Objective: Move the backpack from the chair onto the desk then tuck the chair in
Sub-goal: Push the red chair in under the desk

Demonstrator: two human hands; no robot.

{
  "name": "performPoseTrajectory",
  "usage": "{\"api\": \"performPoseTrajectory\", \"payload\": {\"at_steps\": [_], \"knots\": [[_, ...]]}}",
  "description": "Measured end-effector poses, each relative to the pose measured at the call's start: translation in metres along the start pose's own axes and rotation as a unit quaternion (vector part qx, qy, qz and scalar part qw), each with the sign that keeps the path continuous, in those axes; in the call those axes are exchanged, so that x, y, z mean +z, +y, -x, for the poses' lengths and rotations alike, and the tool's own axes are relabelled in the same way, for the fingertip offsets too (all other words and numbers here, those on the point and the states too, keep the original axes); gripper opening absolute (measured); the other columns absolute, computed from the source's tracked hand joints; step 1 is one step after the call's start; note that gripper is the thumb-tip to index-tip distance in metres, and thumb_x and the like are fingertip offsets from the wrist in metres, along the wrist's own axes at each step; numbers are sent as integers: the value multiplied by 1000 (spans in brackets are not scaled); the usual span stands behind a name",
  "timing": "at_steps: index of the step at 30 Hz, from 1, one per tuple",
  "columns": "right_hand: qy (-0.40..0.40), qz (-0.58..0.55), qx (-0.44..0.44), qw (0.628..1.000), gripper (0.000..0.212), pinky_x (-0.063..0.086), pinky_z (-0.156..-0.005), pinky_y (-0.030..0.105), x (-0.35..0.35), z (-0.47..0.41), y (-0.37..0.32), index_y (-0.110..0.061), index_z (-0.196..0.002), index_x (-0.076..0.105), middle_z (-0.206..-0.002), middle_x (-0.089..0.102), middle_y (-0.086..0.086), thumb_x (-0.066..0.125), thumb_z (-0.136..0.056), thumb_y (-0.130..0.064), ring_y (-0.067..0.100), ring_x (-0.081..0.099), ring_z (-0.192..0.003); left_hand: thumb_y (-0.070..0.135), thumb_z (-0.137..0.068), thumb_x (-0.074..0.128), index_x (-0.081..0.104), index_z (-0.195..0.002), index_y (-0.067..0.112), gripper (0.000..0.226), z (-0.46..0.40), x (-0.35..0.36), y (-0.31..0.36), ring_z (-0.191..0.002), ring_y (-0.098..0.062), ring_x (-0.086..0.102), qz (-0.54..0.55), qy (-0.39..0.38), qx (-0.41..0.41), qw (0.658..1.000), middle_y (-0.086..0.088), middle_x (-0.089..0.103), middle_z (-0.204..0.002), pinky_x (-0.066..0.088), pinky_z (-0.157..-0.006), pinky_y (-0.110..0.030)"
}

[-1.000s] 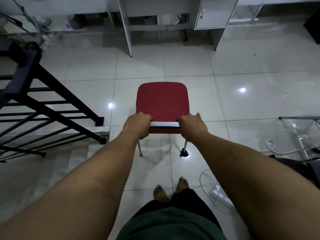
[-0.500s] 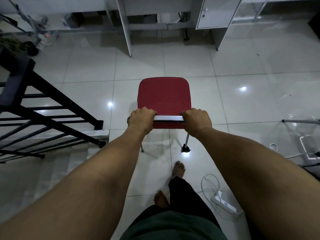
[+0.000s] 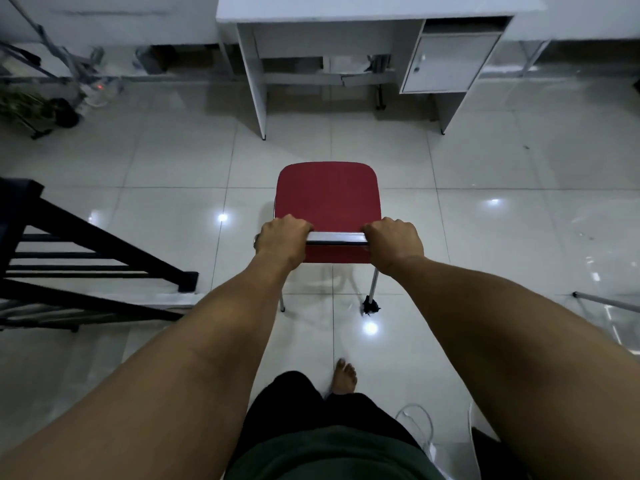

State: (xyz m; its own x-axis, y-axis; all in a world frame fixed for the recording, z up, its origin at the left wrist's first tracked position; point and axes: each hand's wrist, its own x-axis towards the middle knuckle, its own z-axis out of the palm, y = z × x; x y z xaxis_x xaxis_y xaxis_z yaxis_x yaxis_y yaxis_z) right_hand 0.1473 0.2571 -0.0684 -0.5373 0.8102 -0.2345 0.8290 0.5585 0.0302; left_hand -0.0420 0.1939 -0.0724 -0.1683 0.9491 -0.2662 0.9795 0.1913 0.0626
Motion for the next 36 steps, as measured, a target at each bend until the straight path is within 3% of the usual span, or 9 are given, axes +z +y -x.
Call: {"api": "performPoseTrajectory", "payload": {"at_steps": [7, 17, 22, 36], "knots": [[-9, 1, -2, 1000, 20, 46, -59, 32, -20, -80, 22, -22, -96, 66, -72, 51, -1, 68, -80, -11, 24, 55, -62, 13, -85, 77, 70, -120, 26, 38, -81, -22, -11, -97, -32, 69, 1, -6, -5, 1000, -6, 71, -106, 60, -87, -49], [3, 5, 35, 999, 25, 39, -59, 32, -57, -218, 50, -22, -100, 68, -75, 56, 1, 68, -80, -7, 24, 52, -62, 16, -83, 79, 70, -121, 24, 40, -223, -70, -42, -96, -31, 69, 2, 2, 23, 1000, -7, 72, -106, 59, -87, -47], [5, -1, 26, 1000, 23, 47, -62, 34, -69, -276, 68, -23, -102, 67, -85, 66, 3, 66, -83, -10, 27, 64, -72, 18, -83, 79, 68, -125, 27, 44, -284, -86, -47, -98, -31, 68, -5, -6, 18, 1000, -6, 71, -107, 59, -87, -48], [13, 15, -6, 1000, 24, 39, -58, 32, -113, -443, 144, -22, -97, 65, -75, 53, 1, 67, -78, -8, 27, 61, -70, 18, -86, 77, 71, -118, 28, 34, -451, -141, -41, -96, -28, 68, 7, -2, -15, 1000, -3, 71, -102, 59, -86, -48]]}}
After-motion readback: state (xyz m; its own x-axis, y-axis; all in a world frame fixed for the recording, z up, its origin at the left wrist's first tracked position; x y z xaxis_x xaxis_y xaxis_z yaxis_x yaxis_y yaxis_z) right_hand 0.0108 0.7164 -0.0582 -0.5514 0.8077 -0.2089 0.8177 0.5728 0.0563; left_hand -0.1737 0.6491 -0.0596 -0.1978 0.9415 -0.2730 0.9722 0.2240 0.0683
